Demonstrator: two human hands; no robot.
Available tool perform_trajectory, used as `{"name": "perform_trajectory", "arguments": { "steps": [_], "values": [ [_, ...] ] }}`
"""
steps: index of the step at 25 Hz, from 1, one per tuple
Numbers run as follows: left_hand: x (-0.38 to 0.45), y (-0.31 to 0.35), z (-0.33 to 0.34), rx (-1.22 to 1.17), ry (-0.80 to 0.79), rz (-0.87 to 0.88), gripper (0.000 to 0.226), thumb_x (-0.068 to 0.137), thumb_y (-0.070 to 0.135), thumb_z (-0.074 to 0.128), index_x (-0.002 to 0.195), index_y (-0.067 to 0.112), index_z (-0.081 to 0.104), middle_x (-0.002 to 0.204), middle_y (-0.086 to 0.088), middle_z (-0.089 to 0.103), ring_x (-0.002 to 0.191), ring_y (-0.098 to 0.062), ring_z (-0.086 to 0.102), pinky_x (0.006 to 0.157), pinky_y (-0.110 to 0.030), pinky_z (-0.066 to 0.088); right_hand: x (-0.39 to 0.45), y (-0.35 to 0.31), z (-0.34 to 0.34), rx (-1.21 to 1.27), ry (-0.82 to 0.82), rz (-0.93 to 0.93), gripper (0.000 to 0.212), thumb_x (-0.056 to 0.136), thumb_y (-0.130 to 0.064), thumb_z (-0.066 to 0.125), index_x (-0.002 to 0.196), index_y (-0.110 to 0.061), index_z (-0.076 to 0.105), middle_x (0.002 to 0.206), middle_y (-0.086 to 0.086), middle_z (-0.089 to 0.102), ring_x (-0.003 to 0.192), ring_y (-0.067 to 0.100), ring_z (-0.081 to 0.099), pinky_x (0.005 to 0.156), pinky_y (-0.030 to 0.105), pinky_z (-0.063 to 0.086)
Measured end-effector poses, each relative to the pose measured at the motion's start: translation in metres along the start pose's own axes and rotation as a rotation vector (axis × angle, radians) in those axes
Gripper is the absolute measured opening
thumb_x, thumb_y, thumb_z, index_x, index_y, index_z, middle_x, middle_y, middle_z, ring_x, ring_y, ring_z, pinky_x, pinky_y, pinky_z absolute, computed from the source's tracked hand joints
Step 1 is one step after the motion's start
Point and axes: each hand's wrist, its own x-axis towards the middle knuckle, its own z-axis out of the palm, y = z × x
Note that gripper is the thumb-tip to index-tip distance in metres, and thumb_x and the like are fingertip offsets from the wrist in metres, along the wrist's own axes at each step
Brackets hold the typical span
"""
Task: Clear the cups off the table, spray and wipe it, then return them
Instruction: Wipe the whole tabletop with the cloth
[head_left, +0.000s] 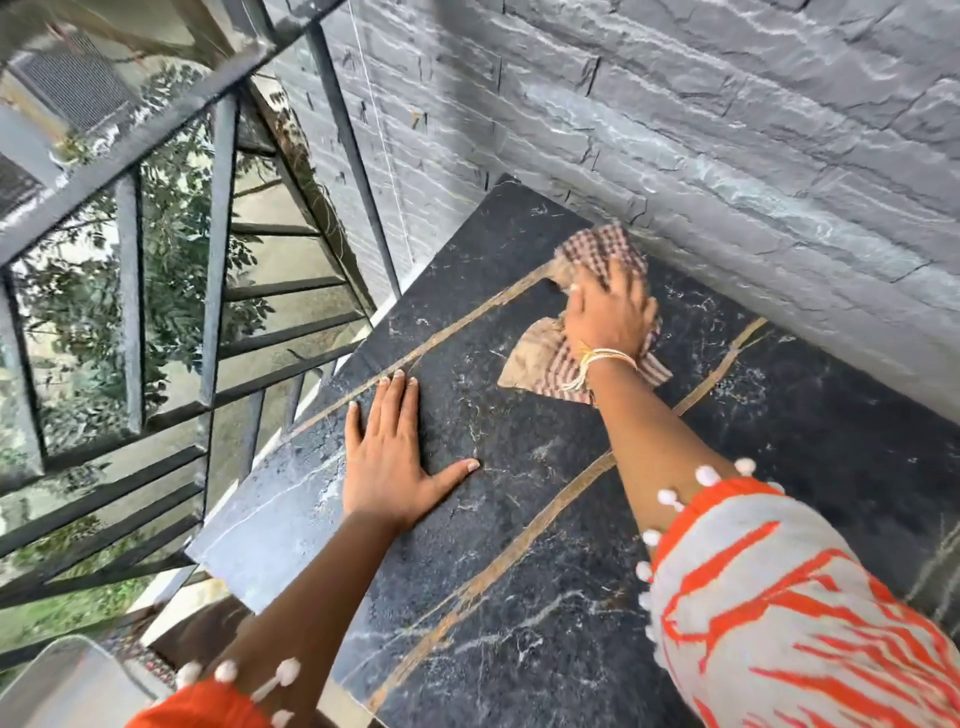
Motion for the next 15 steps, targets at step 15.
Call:
{"name": "perform_trajectory", "arguments": {
  "steps": [15],
  "values": [
    [0.002, 0.000, 0.002, 0.092, -0.023, 0.008, 0.111, 0.076, 0.087, 0.015, 0.153, 0.008, 0.012, 0.161, -0.008, 0.010, 0.150, -0.021, 0.006, 0.119, -0.053, 0.009, -0.055, -0.085, 0.023, -0.049, -0.107, -0.589, 0.037, 0.094, -0.038, 0.041, 0.128, -0.040, 0.056, 0.146, 0.000, 0.045, 0.134, 0.031, 0.038, 0.109, 0.052, 0.032]
  ]
}}
